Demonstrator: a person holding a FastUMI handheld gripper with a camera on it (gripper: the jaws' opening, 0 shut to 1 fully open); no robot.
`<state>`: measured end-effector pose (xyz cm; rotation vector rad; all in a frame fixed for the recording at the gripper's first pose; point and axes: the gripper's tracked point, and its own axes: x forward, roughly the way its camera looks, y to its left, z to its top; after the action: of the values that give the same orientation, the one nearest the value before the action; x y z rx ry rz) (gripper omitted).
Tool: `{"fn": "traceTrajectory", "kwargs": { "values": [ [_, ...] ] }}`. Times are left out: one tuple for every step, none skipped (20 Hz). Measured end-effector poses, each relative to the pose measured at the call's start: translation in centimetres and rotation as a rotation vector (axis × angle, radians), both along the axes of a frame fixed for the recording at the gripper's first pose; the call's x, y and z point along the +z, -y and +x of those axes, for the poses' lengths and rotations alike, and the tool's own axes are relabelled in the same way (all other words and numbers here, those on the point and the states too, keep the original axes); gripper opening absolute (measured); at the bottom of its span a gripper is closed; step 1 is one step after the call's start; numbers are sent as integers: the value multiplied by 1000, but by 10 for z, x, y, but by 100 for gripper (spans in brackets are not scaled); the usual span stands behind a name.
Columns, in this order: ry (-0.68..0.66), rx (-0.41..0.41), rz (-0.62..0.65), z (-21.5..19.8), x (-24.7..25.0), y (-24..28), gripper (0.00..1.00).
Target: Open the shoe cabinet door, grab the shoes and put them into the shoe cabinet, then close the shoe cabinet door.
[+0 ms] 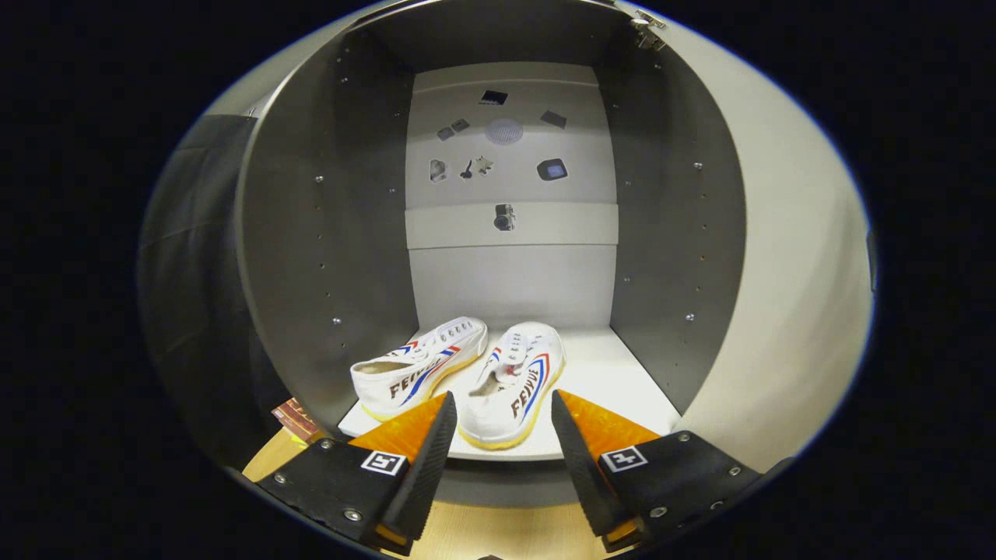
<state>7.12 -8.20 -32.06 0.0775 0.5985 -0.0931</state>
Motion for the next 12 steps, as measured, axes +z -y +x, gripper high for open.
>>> {"fn": "traceTrajectory", "kwargs": {
  "values": [
    [16, 7, 5, -12, 7, -3, 78],
    [43, 20, 2, -25, 15, -5, 82],
    [67, 30, -17, -37, 23, -6, 83],
    [80, 42, -37, -49, 26, -7, 85],
    [93, 58, -58, -61, 30, -10, 86],
    [99, 67, -77, -71, 33, -12, 88],
    [108, 73, -92, -83, 40, -12, 89],
    [115, 72, -100, -94, 45, -12, 91],
    [126, 67, -101, -105, 52, -11, 91],
    [145, 60, -96, -114, 60, -10, 93],
    [166, 50, -90, -125, 69, -8, 93],
    [189, 37, -84, -135, 79, -5, 93]
  ]
}}
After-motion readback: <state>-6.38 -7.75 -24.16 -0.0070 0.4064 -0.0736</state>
